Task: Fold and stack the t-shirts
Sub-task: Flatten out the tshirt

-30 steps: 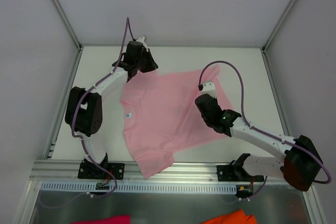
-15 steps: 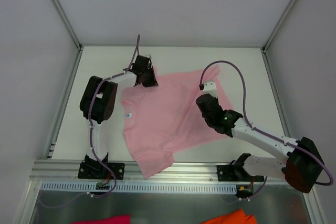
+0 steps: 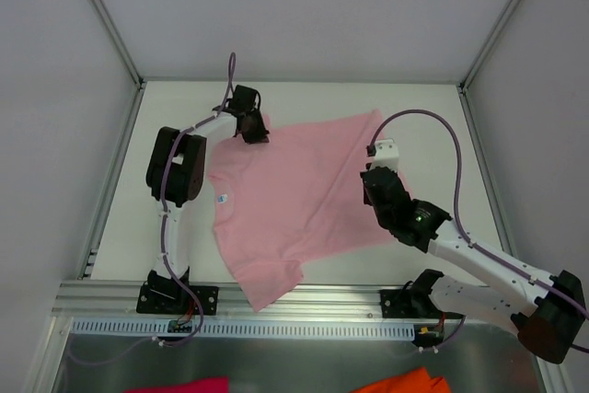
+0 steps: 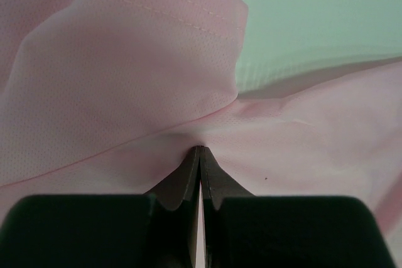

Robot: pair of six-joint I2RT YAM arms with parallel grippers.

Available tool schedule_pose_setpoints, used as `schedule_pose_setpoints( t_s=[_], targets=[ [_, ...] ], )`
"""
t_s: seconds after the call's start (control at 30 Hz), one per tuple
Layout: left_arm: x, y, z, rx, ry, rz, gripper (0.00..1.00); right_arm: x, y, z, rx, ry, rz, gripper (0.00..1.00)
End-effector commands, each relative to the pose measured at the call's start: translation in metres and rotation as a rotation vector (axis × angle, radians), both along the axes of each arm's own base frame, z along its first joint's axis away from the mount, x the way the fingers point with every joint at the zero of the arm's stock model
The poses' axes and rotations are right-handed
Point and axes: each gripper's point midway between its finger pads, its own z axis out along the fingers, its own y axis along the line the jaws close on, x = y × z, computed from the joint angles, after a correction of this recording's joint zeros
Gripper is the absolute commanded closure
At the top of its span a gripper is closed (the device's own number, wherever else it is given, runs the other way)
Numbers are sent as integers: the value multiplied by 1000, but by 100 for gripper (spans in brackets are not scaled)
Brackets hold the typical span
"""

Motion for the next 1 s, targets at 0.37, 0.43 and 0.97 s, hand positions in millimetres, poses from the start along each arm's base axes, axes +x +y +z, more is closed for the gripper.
schedule_pose_setpoints(
  t_s=[0.37,0.43,0.97],
  targets=[
    [37,56,-12,28,87,83,100,2,-1,1,3,-22,-20,99],
    [40,49,-3,-5,44,40,71,6,2,-3,-9,-14,-22,99],
    [-18,-22,184,-129,-451,-296,10,80,27,-55,-209,111,-56,99]
  ],
)
